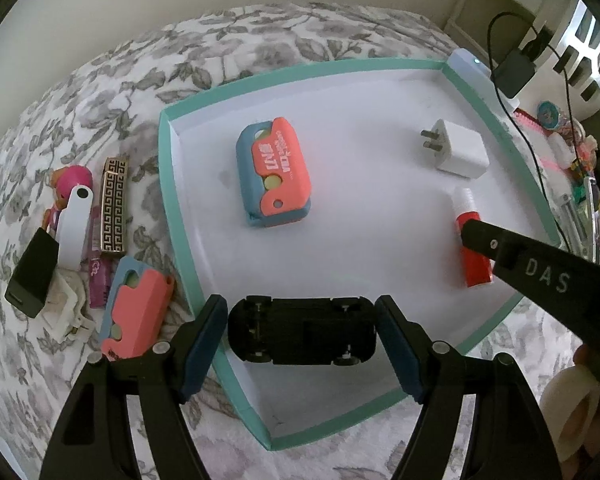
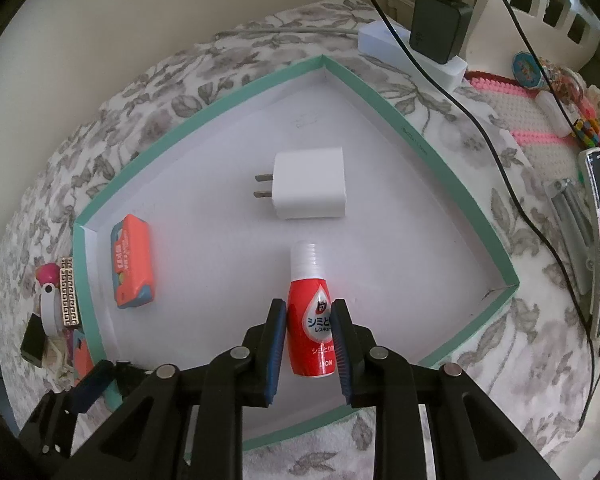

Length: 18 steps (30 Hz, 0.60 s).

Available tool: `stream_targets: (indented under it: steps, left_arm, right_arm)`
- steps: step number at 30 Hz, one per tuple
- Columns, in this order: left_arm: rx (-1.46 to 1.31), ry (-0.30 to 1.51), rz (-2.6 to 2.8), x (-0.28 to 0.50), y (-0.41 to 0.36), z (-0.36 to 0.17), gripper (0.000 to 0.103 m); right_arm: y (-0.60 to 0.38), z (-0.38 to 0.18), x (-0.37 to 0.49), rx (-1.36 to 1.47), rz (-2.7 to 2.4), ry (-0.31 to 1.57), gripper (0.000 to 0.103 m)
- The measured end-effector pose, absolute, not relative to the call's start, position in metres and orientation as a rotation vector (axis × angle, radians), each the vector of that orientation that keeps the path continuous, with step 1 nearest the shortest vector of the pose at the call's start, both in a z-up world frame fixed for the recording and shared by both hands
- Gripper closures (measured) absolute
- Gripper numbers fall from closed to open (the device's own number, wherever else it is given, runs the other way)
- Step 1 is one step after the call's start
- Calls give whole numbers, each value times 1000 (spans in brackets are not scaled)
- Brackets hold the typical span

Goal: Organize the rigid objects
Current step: 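Lower and release the red bottle in the tray with the right gripper while the left releases the black car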

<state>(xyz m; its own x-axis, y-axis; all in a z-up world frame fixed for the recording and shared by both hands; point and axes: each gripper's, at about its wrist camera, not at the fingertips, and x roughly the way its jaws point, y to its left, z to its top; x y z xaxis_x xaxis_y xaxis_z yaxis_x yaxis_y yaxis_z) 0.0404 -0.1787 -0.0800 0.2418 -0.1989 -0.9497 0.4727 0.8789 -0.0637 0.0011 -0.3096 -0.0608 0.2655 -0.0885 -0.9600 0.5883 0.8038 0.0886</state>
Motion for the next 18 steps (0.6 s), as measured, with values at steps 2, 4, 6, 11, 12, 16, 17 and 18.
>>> stream_targets:
  steps: [2,4,6,11,12,16,17,18]
  left_arm:
    - [254,1236,-472,40,-179,-76,27]
    - [262,1218,-464,42,-177,-71,27]
    - [273,1196,-446,42,-175,-66,27]
    - [253,1195,-346,51,-158,-63,26]
    - [256,1192,-326,51,-156,-63,26]
    - [223,1189,-218,61,-133,-63,23]
    - [207,1187,-191,63,-126,-62,19]
    - [194,1181,-169,66,-121,-63,19]
  right_arm:
    - [-310,-60,2,476,-483,1222,74]
    - [-310,-55,1,465,-495,1206,63]
    - [-309,-52,1,456,-501,1188,59]
    - [-310,-50,1,460,-499,1176,59]
    - [-310,-50,1,461,-500,1175,59]
    - [-308,-52,3,446,-500,1181,57]
    - [-306,-53,5,433,-493,1184,49]
    - [-304,-54,7,421,-487,1185,40]
